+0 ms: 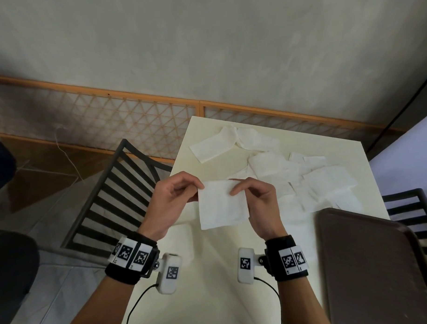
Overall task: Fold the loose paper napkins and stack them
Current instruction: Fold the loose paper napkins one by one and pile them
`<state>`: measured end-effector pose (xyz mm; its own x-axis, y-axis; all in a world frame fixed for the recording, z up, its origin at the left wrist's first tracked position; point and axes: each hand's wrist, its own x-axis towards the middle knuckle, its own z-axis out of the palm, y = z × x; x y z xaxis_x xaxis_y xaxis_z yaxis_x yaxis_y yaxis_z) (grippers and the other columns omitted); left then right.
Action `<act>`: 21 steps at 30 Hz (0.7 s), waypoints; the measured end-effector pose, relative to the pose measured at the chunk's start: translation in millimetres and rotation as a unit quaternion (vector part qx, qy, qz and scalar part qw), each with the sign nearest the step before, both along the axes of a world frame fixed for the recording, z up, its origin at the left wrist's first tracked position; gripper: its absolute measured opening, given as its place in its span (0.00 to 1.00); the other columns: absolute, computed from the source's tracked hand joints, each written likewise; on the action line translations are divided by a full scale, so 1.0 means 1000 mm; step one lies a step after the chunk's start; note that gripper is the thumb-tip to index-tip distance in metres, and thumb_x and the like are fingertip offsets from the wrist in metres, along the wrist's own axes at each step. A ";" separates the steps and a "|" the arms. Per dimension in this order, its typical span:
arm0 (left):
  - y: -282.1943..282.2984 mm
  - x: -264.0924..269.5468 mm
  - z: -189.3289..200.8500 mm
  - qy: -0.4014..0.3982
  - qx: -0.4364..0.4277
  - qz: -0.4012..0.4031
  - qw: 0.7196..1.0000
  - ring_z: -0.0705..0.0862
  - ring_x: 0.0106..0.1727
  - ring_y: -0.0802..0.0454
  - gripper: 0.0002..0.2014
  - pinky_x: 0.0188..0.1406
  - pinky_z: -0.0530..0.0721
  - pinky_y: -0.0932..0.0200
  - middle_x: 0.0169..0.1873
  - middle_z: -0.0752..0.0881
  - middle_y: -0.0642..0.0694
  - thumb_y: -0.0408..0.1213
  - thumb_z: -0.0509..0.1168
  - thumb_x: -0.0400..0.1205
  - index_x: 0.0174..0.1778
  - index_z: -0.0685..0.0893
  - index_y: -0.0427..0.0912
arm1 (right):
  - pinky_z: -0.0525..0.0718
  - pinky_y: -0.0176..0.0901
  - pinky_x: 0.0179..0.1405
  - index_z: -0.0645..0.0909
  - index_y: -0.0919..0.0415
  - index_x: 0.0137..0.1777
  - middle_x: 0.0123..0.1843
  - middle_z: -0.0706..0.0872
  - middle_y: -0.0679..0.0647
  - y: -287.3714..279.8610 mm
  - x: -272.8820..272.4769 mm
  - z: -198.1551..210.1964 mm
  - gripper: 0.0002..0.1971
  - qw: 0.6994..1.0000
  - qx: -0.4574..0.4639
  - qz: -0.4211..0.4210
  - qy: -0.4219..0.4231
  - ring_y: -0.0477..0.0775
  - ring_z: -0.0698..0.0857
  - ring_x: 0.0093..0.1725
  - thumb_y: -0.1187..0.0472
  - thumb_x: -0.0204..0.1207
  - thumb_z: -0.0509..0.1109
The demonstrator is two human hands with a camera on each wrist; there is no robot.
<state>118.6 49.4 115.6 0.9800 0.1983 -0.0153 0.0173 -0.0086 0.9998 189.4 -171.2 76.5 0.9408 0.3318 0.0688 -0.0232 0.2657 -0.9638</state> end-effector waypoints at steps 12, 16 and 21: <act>0.006 -0.012 -0.019 -0.066 0.219 -0.040 0.973 0.95 0.47 0.51 0.02 0.55 0.93 0.62 0.42 0.94 0.55 0.29 0.76 0.86 0.49 0.92 0.40 | 0.83 0.60 0.58 0.77 0.47 0.49 0.42 0.86 0.41 0.046 -0.008 -0.010 0.23 0.853 -0.434 0.025 -0.290 0.49 0.83 0.47 0.33 0.94 0.52; 0.014 -0.013 -0.026 -0.050 0.197 0.045 0.978 0.94 0.43 0.52 0.04 0.51 0.93 0.63 0.39 0.93 0.53 0.29 0.79 0.84 0.45 0.92 0.40 | 0.79 0.57 0.46 0.68 0.47 0.41 0.32 0.73 0.42 0.060 0.003 -0.027 0.21 0.858 -0.418 -0.016 -0.299 0.51 0.74 0.38 0.38 0.96 0.56; 0.031 -0.007 -0.037 -0.008 0.153 0.147 0.977 0.95 0.45 0.55 0.06 0.51 0.92 0.65 0.41 0.95 0.51 0.32 0.82 0.81 0.46 0.91 0.44 | 0.69 0.37 0.33 0.71 0.53 0.41 0.29 0.74 0.41 0.076 0.019 -0.029 0.20 0.952 -0.284 -0.062 -0.091 0.45 0.70 0.31 0.46 0.94 0.68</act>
<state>111.7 80.3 78.7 0.8796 0.4643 0.1034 0.0491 -0.3048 0.9511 208.8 -95.5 47.2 0.9651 0.2507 0.0762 0.1547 -0.3103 -0.9380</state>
